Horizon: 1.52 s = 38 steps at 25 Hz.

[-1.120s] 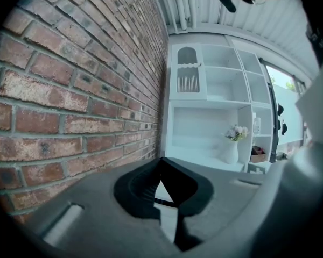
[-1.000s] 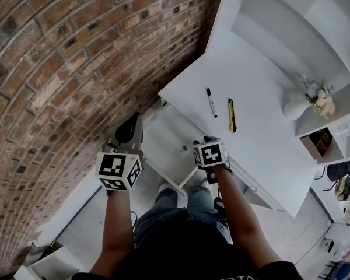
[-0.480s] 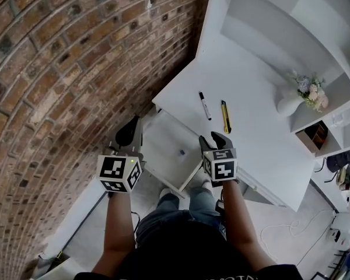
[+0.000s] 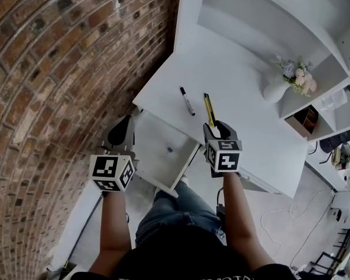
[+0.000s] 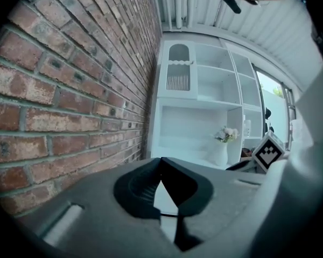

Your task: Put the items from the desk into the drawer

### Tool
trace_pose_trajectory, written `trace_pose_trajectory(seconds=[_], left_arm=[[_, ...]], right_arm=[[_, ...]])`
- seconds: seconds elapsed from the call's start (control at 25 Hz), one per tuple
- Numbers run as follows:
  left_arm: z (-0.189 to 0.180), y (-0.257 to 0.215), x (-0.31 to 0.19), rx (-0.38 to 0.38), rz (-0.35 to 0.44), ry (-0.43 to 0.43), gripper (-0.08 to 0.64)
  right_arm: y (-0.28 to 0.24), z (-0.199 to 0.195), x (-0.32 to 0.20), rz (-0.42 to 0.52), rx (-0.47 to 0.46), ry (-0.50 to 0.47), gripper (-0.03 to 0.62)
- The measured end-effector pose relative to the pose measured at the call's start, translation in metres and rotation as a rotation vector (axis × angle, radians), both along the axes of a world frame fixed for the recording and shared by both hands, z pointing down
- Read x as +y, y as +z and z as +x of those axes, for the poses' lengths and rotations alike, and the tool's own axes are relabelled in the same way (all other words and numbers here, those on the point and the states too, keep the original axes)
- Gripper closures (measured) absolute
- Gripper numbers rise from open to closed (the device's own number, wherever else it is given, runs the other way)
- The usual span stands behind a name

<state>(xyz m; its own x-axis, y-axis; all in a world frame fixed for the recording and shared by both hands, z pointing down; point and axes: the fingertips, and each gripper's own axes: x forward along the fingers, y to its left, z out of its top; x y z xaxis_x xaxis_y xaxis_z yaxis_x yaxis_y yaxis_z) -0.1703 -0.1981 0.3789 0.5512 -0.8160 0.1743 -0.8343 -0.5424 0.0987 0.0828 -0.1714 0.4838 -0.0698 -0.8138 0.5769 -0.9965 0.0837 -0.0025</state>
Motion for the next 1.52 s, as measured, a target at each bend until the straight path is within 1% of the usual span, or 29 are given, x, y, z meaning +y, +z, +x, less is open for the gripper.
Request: trace_pose_trajectory(seconds=[0.2, 0.36, 0.64, 0.8, 1.0, 1.2, 1.24, 1.32, 1.52], left_arm=[[0.018, 0.007, -0.008, -0.016, -0.029, -0.023, 0.558], [0.028, 0.013, -0.013, -0.024, -0.054, -0.051, 0.558], [0.04, 0.029, -0.025, -0.05, -0.092, -0.101, 0.558], [0.048, 0.033, -0.031, -0.079, -0.099, -0.108, 0.558], [0.051, 0.043, -0.035, -0.102, -0.121, -0.125, 0.558], [0.048, 0.05, -0.036, -0.111, -0.144, -0.147, 0.558], [0.048, 0.051, -0.035, -0.112, -0.146, -0.15, 0.558], [0.05, 0.052, -0.034, -0.116, -0.147, -0.148, 0.558], [0.049, 0.052, -0.024, -0.125, -0.146, -0.137, 0.558]], right_arm=[[0.022, 0.035, -0.016, -0.06, -0.019, 0.025, 0.416], [0.044, 0.051, -0.032, -0.115, -0.047, 0.018, 0.416], [0.092, 0.062, -0.055, -0.236, -0.061, -0.019, 0.416], [0.114, 0.064, -0.074, -0.289, -0.049, -0.046, 0.416], [0.14, 0.072, -0.089, -0.37, -0.03, -0.047, 0.416], [0.143, 0.072, -0.092, -0.388, -0.038, -0.067, 0.413], [0.143, 0.073, -0.091, -0.396, -0.041, -0.063, 0.416], [0.143, 0.075, -0.093, -0.412, -0.059, -0.048, 0.459], [0.142, 0.078, -0.091, -0.394, -0.111, -0.009, 0.465]])
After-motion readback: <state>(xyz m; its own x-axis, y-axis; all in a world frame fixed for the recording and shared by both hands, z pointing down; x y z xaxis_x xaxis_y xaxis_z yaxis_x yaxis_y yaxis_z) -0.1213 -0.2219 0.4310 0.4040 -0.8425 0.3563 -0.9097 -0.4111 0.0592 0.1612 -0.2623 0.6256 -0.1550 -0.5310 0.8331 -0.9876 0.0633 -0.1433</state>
